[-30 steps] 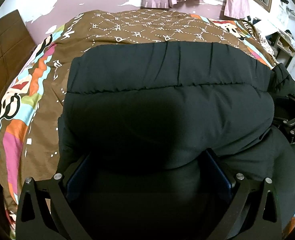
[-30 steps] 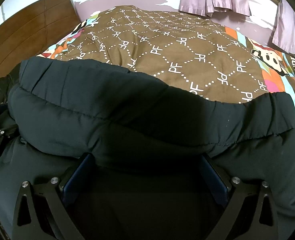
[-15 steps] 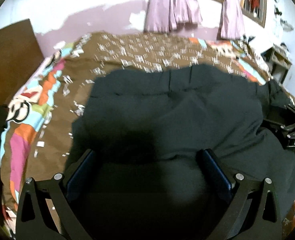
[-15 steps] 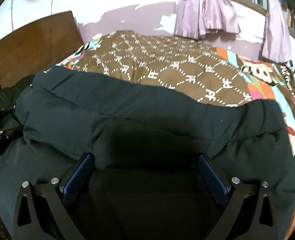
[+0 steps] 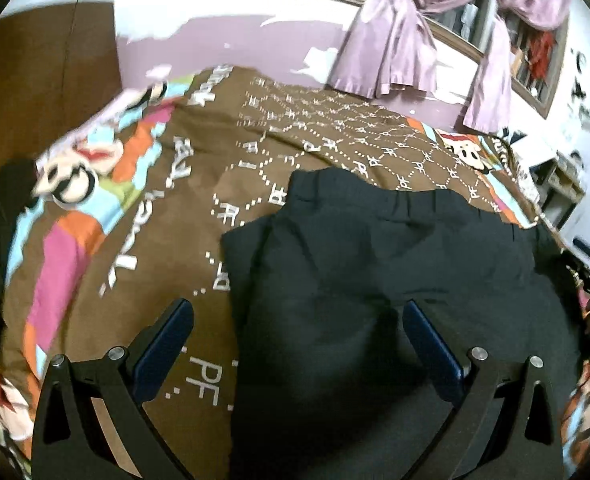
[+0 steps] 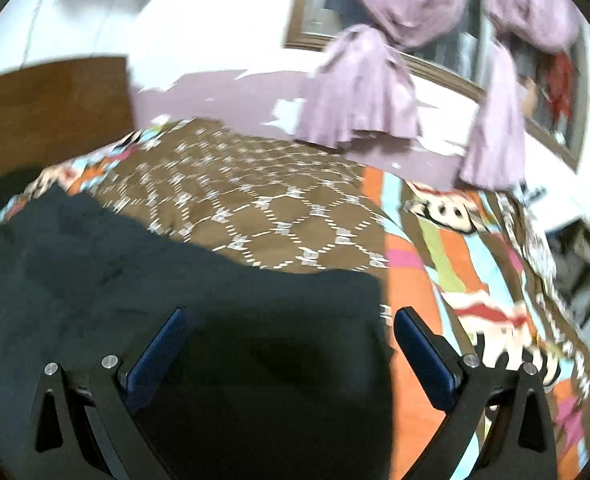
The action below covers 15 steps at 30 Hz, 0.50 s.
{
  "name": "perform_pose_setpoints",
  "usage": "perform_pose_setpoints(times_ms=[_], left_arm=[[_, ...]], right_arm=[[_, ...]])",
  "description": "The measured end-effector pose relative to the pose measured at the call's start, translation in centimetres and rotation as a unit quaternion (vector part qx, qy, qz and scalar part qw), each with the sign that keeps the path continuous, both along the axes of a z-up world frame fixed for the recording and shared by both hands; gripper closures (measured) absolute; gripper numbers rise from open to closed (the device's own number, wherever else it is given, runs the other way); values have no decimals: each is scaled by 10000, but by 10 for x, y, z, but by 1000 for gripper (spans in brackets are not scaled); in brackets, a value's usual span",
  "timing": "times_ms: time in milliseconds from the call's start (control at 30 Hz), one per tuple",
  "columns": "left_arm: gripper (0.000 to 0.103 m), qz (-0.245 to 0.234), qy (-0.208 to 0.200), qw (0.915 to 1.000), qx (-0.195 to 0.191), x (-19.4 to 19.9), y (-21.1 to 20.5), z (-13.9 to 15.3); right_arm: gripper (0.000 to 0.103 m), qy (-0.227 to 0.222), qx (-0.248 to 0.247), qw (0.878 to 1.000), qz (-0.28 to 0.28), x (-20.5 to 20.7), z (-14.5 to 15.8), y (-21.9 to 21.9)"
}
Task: Fold large clothes
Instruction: 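Grasp the bundle edge with both tools and fold it over itself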
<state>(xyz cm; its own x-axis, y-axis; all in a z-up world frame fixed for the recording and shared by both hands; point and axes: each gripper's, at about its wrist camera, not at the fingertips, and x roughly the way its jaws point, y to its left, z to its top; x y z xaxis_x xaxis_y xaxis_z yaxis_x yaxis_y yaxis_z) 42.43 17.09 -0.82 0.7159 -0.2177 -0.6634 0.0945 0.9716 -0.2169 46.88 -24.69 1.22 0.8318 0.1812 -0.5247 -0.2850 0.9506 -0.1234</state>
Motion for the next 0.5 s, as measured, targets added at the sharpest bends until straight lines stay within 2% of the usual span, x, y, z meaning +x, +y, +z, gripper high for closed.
perform_pose_setpoints(times_ms=[167, 300, 400, 500], left_arm=[[1, -153, 422, 9963, -731, 7, 25, -16], [1, -273, 921, 9848, -1450, 10, 38, -37], [1, -404, 1082, 9790, -1680, 9, 41, -46], [1, -502, 1126, 9764, -1772, 8, 41, -48]], right_arm=[[0, 588, 1037, 9923, -338, 11, -9, -55], [0, 1208, 1714, 9767, -459, 15, -33, -91], [0, 1692, 1937, 9659, -287, 16, -54, -104], [0, 2296, 2378, 9436, 176, 19, -74, -103]])
